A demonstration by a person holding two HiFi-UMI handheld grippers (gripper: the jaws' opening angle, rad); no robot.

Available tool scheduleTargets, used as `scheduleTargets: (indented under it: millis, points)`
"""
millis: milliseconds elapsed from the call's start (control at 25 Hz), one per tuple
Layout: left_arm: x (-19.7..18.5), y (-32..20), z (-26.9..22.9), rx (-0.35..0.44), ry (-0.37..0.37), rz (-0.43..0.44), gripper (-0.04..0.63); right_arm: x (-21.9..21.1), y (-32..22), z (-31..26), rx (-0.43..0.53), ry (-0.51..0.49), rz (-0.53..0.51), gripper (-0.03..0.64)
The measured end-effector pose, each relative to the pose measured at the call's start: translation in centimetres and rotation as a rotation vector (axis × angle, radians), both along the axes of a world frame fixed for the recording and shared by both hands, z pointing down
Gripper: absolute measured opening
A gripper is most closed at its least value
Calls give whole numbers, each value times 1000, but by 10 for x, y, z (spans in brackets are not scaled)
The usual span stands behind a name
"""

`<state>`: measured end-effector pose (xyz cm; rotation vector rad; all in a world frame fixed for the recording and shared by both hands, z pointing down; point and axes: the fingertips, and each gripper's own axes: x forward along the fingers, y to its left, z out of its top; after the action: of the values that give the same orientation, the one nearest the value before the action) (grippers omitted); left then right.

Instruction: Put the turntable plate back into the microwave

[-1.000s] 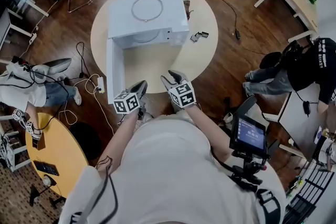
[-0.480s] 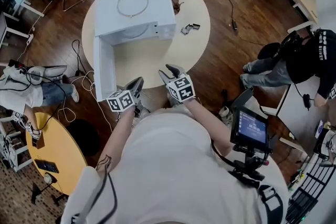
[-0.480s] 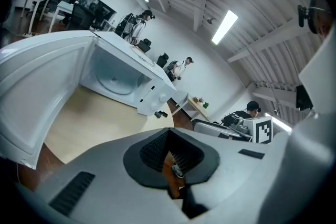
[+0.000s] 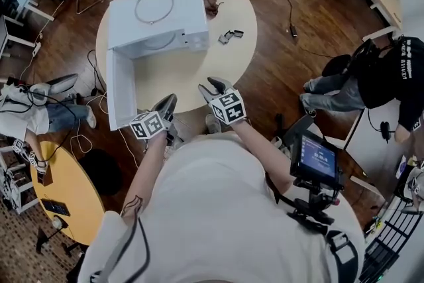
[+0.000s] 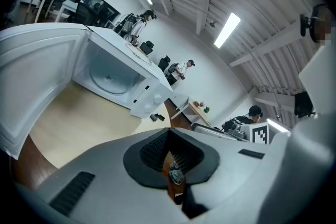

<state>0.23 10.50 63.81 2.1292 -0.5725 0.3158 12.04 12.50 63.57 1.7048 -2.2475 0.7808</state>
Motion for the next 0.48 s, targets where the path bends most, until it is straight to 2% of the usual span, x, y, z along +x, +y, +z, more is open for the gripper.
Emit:
scheduleTargets:
  millis: [200, 400, 440, 480]
  points:
    - [8, 1, 1, -9, 3, -14, 11, 10, -4, 2, 7, -10, -9, 169]
    - [-4, -10, 2, -2, -8, -52, 11, 7, -16, 0, 10, -13, -30, 169]
    - [-9, -14, 0, -1, -6, -64, 11, 5, -19, -2, 13, 1, -42, 132]
    - [-14, -17, -2, 1, -4, -77, 11, 3, -21, -4, 20, 16, -55, 58]
